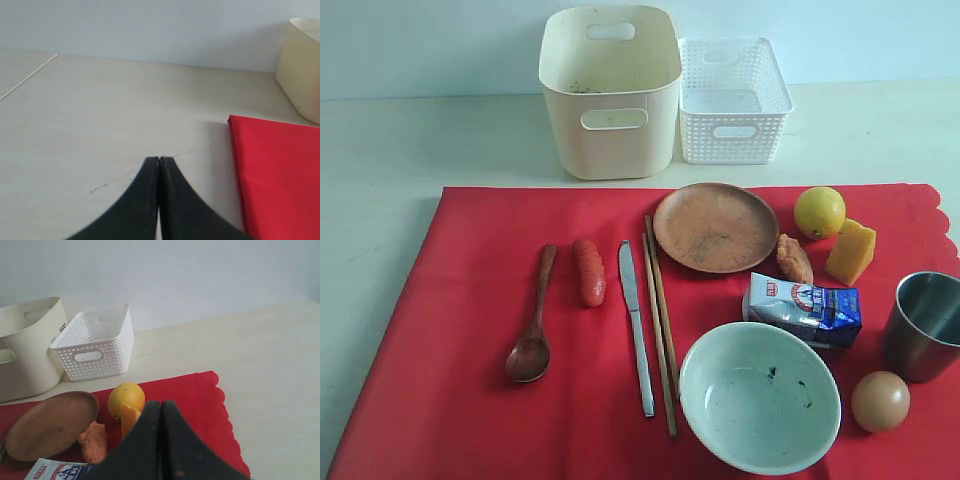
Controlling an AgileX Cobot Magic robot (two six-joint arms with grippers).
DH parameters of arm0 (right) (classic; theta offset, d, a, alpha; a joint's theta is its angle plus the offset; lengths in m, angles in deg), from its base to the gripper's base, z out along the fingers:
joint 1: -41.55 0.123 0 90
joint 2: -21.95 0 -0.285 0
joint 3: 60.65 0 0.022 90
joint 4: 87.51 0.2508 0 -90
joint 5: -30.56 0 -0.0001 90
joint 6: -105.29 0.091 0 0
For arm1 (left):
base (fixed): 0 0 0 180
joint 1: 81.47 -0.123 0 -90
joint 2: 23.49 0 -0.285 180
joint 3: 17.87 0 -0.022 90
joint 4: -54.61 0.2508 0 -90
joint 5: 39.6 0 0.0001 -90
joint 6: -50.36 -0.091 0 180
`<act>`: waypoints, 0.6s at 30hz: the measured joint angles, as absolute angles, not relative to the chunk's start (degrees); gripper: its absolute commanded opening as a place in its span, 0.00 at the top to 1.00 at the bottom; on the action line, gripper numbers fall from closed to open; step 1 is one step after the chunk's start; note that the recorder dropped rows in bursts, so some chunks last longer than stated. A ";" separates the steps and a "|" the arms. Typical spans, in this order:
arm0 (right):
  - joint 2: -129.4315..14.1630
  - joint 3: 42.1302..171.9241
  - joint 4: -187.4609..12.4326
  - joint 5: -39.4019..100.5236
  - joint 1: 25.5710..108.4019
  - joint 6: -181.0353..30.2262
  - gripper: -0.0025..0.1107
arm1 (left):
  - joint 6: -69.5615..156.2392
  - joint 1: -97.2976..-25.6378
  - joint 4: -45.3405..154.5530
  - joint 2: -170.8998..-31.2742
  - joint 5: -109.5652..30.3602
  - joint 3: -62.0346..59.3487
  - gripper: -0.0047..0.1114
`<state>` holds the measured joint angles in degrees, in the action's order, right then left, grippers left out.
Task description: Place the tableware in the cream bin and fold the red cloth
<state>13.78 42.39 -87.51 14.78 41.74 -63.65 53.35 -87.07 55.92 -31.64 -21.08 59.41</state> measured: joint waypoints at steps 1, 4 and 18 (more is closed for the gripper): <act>13.78 42.39 -87.51 14.78 41.74 -63.65 0.98 | 53.35 -87.07 55.92 -31.64 -21.08 59.41 0.95; 13.78 42.39 -87.51 14.78 41.74 -63.65 0.98 | 53.35 -87.07 55.92 -31.64 -21.08 59.41 0.95; 13.78 42.39 -87.51 25.43 41.74 -63.65 0.98 | 53.35 -87.07 55.92 -31.64 -21.08 59.41 0.95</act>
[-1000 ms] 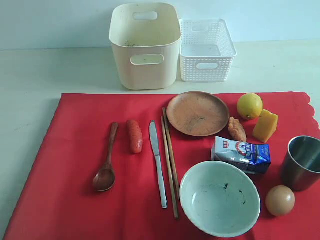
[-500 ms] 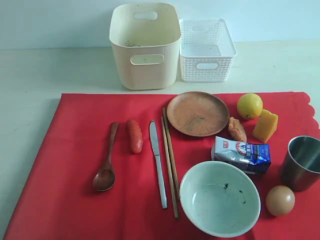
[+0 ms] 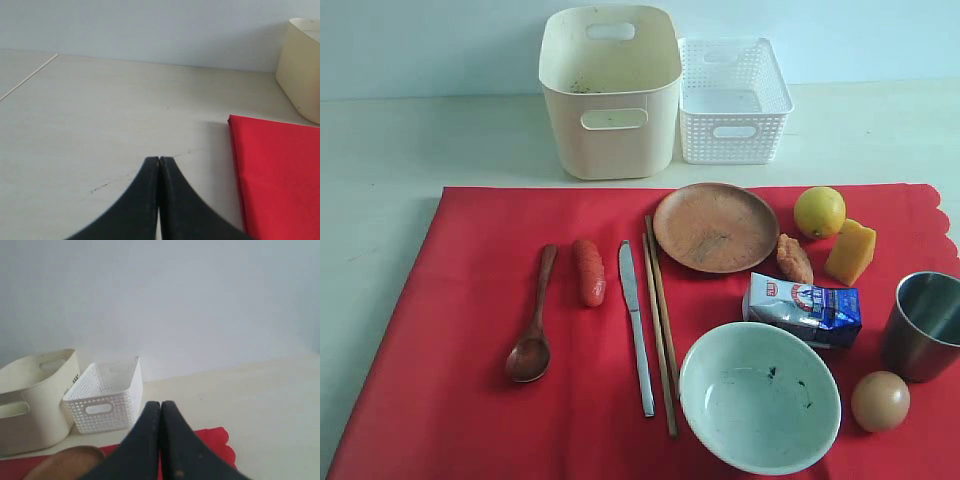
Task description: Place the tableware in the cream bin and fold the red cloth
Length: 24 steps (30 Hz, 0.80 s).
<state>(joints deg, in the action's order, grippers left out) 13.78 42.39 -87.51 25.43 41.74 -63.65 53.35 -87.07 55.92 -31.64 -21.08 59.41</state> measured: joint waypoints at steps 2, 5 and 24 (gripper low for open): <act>13.78 42.39 -87.51 26.74 41.74 -63.65 0.98 | 53.35 -87.07 55.92 -31.64 -21.08 59.41 0.95; 13.78 42.39 -87.51 28.73 41.74 -63.65 0.98 | 53.35 -87.07 55.92 -31.64 -21.08 59.41 0.95; 13.87 43.84 -69.07 42.47 41.74 -54.62 0.98 | 53.35 -87.07 55.92 -31.64 -21.08 59.41 0.95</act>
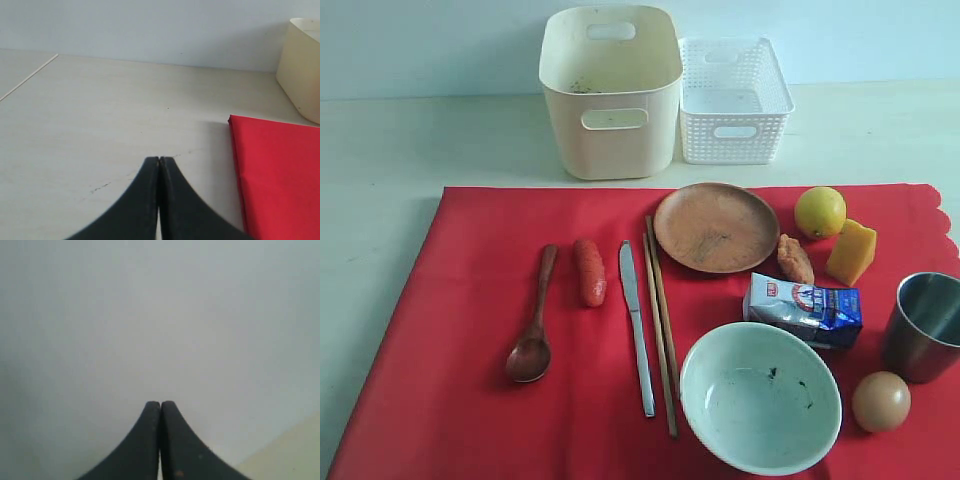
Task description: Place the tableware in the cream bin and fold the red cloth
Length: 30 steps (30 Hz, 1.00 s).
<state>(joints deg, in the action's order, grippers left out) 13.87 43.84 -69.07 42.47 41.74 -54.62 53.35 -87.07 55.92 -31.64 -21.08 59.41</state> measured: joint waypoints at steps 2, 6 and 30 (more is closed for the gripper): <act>13.75 46.46 -68.97 39.92 41.74 -54.59 0.98 | 53.35 -87.07 55.92 -31.64 -21.08 59.41 0.95; 7.94 52.79 -69.00 31.87 41.74 -58.99 0.98 | 53.35 -87.07 55.92 -31.64 -21.08 59.41 0.95; -72.52 96.15 -69.90 -6.05 45.78 -77.62 0.51 | 53.35 -87.07 55.92 -31.64 -21.08 59.41 0.95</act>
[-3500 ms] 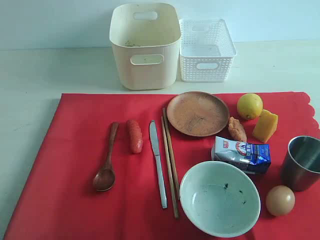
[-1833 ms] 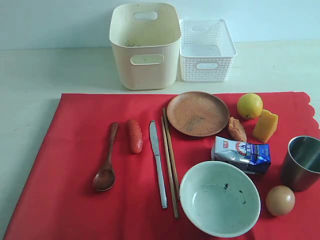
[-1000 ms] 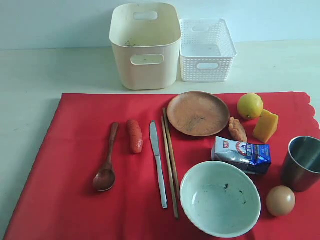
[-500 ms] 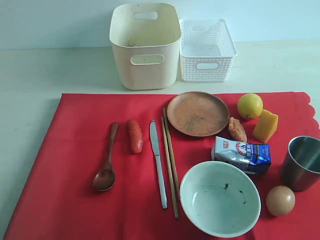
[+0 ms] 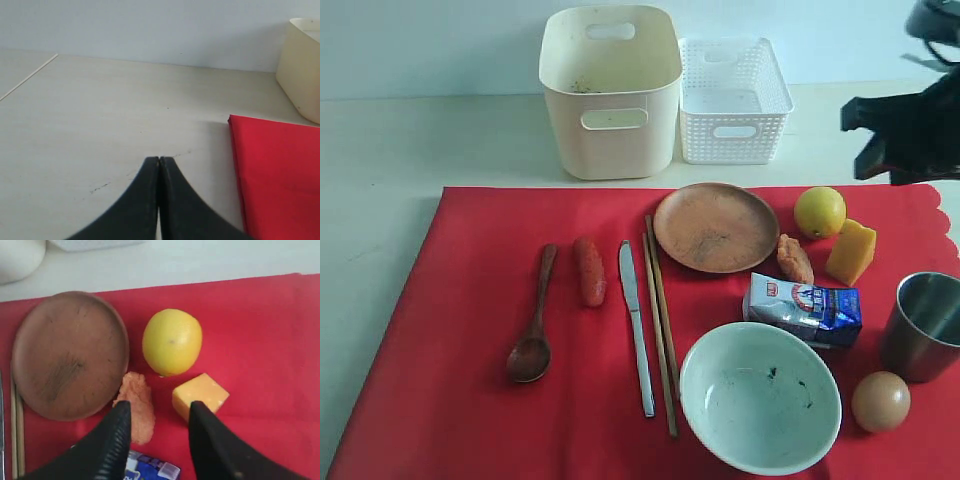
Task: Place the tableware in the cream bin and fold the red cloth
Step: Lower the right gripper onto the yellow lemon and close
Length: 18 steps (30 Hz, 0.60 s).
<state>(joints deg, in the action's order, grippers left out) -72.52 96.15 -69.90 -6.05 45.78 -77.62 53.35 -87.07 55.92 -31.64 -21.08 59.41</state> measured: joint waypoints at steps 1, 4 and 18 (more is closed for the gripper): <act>-75.36 97.97 -69.90 -5.74 47.40 -78.45 0.46 | 53.35 -87.07 55.92 -31.64 -21.08 59.41 0.95; -84.06 102.64 -72.02 -4.18 48.79 -79.46 0.33 | 53.35 -87.07 55.92 -31.64 -21.08 59.41 0.95; -100.87 110.20 -78.07 0.25 48.79 -79.25 0.56 | 53.35 -87.07 55.92 -31.64 -21.08 59.41 0.95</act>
<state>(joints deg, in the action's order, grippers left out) -100.87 110.20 -78.07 0.25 48.79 -79.25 53.35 -87.07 55.92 -31.64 -21.08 59.41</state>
